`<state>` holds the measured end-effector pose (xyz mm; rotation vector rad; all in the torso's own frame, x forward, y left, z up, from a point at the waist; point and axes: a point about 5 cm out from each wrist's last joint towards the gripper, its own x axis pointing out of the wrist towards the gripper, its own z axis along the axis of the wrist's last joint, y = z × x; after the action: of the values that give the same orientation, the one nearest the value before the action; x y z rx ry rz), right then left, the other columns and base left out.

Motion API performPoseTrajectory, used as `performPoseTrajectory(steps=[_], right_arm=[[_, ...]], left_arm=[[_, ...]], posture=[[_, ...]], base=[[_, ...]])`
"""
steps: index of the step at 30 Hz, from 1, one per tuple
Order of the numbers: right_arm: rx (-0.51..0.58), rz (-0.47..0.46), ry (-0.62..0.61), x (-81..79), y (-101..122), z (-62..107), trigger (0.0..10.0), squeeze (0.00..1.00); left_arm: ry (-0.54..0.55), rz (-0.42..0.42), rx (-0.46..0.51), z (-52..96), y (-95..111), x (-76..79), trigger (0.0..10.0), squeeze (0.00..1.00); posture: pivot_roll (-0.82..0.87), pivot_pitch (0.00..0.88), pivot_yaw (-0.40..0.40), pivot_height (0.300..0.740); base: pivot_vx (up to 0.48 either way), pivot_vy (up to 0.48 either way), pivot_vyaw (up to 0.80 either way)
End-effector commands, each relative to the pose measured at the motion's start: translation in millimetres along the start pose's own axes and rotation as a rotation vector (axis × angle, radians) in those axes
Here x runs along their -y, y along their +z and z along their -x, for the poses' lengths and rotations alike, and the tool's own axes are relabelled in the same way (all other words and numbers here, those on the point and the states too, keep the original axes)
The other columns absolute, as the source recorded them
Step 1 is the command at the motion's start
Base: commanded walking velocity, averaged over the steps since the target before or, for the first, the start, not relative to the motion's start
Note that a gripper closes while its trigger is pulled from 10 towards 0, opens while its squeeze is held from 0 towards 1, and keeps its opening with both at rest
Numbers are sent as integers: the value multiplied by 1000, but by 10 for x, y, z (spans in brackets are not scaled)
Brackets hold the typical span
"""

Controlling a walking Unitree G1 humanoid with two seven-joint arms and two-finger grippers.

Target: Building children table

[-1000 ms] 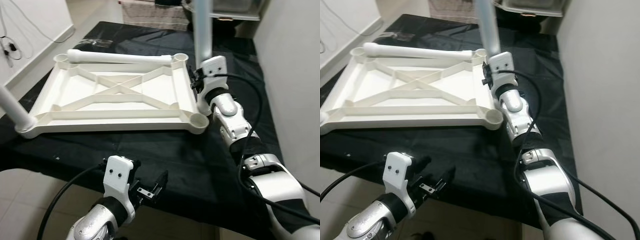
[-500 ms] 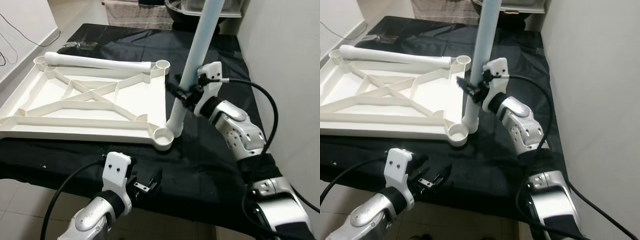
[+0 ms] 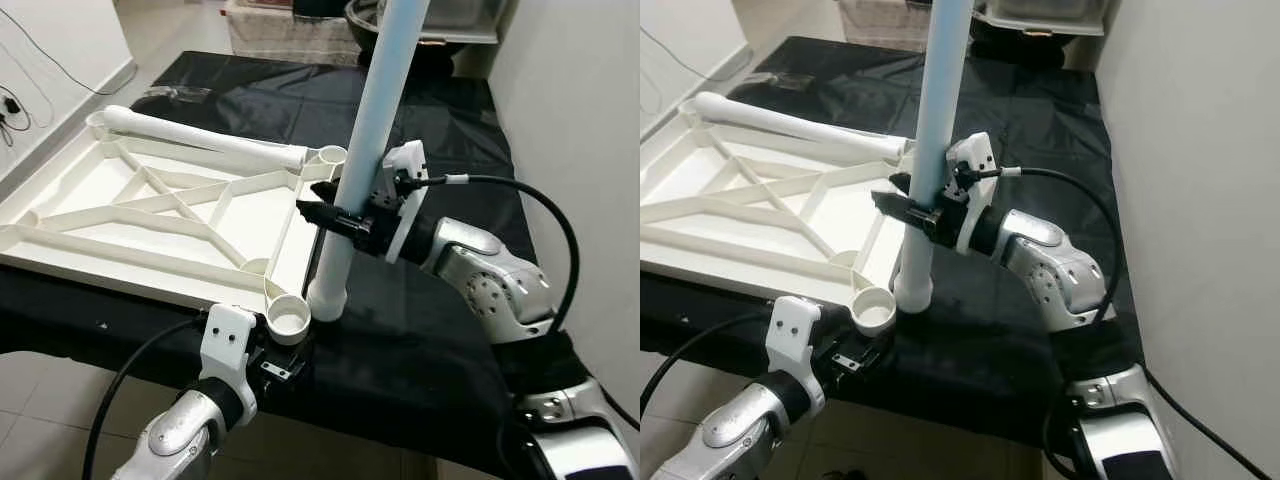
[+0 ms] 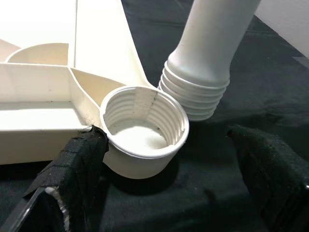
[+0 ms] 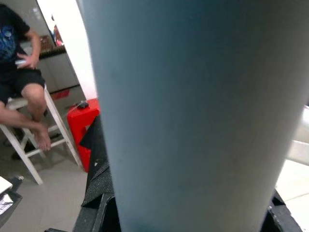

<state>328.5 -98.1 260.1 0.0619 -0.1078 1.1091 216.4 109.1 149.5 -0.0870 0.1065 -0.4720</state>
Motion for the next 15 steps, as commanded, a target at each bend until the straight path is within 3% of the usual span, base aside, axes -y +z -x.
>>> performPoseTrajectory(steps=[1,2,3,4,6,7,9,10,15], right_arm=[[-9,34,-47,58,-43,-59,1059,0],[-9,69,-123,159,-46,-61,784,0],[-9,69,-123,159,-46,-61,784,0],[-6,91,-186,238,-40,-58,0,0],[23,125,-275,355,17,-41,0,0],[53,121,-314,406,85,-21,471,0],[73,117,-337,436,131,-6,471,0],[105,94,-337,455,196,10,10000,0],[218,-34,-291,445,290,12,10000,0]], left_arm=[[-21,-4,-18,6,-61,38,10000,0],[-23,-4,-17,-2,-64,43,10000,0],[-23,-4,-17,-2,-64,43,10000,0],[-25,-5,-16,-9,-65,47,10000,0],[-31,-7,-12,-19,-71,68,10000,0],[-36,-17,-10,-20,-78,83,10000,0],[-39,-24,-9,-20,-84,93,10000,0],[-37,-28,-4,-23,-85,101,10000,0],[-2,-44,6,13,-100,101,10000,0]], posture=[[61,87,-39,740],[58,80,-39,740],[58,80,-39,740],[59,74,-39,740],[60,63,-43,740],[61,53,-44,740],[61,53,-44,740],[62,41,-47,740],[64,29,-51,740]], base=[[0,0,0],[0,0,0],[0,0,0],[0,0,0],[0,0,0],[0,0,0],[0,0,0],[0,0,0],[0,0,0]])
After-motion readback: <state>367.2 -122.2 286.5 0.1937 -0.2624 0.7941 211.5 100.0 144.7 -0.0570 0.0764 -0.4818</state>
